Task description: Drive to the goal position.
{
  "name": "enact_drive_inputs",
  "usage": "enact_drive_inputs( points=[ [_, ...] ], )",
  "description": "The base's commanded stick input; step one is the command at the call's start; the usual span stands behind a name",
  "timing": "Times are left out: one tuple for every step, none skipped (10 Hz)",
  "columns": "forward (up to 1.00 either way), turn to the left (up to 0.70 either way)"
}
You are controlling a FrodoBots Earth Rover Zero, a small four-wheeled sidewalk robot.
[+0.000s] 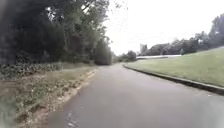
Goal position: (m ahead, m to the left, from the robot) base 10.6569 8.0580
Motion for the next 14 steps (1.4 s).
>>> enact_drive_inputs(
  points=[
    [1.0, 0.0],
    [1.0, 0.0],
    [1.0, 0.0],
    [1.0, 0.0],
    [1.0, 0.0],
    [1.0, 0.0],
    [1.0, 0.0],
    [1.0, 0.0],
    [1.0, 0.0],
    [1.0, 0.0],
    [1.0, 0.0],
    [1.0, 0.0],
    [1.0, 0.0],
    [1.0, 0.0]
  ],
)
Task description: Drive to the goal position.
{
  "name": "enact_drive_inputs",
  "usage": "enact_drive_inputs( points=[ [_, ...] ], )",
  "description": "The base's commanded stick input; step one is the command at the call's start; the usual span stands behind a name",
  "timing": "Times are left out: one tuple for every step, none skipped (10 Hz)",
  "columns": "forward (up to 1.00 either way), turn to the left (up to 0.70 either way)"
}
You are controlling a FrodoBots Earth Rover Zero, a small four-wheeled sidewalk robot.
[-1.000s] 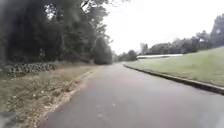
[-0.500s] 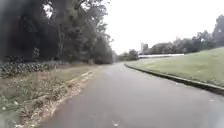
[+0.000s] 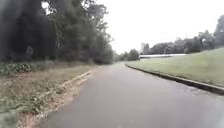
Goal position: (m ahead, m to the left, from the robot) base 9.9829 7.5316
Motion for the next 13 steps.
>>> enact_drive_inputs(
  points=[
    [1.0, 0.0],
    [1.0, 0.0],
    [1.0, 0.0],
    [1.0, 0.0],
    [1.0, 0.0],
    [1.0, 0.0],
    [1.0, 0.0],
    [1.0, 0.0],
    [1.0, 0.0],
    [1.0, 0.0],
    [1.0, 0.0],
    [1.0, 0.0],
    [1.0, 0.0]
  ],
)
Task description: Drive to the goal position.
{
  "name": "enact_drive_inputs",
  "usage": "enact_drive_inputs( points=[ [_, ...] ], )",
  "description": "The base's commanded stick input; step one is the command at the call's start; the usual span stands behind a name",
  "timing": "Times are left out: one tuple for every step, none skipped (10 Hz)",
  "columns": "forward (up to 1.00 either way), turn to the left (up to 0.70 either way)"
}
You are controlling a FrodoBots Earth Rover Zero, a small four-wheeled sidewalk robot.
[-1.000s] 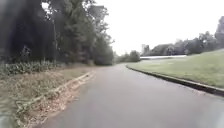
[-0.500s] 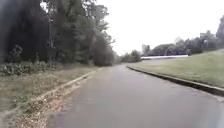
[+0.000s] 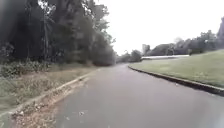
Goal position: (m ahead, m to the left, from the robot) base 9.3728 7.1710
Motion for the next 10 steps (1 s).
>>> enact_drive_inputs(
  points=[
    [1.0, 0.0],
    [1.0, 0.0],
    [1.0, 0.0],
    [1.0, 0.0],
    [1.0, 0.0],
    [1.0, 0.0],
    [1.0, 0.0],
    [1.0, 0.0],
    [1.0, 0.0],
    [1.0, 0.0]
  ],
)
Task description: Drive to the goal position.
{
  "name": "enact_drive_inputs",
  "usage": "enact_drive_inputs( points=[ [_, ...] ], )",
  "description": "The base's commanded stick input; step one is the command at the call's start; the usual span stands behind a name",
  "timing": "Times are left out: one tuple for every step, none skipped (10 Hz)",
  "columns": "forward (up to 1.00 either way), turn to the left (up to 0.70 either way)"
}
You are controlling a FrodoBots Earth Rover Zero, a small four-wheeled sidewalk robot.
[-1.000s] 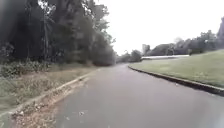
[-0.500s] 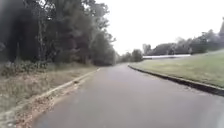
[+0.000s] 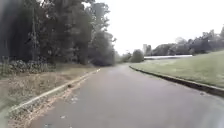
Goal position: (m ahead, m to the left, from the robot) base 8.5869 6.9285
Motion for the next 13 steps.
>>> enact_drive_inputs(
  points=[
    [1.0, 0.0],
    [1.0, 0.0],
    [1.0, 0.0],
    [1.0, 0.0],
    [1.0, 0.0],
    [1.0, 0.0],
    [1.0, 0.0],
    [1.0, 0.0],
    [1.0, 0.0],
    [1.0, 0.0],
    [1.0, 0.0],
    [1.0, 0.0],
    [1.0, 0.0]
  ],
)
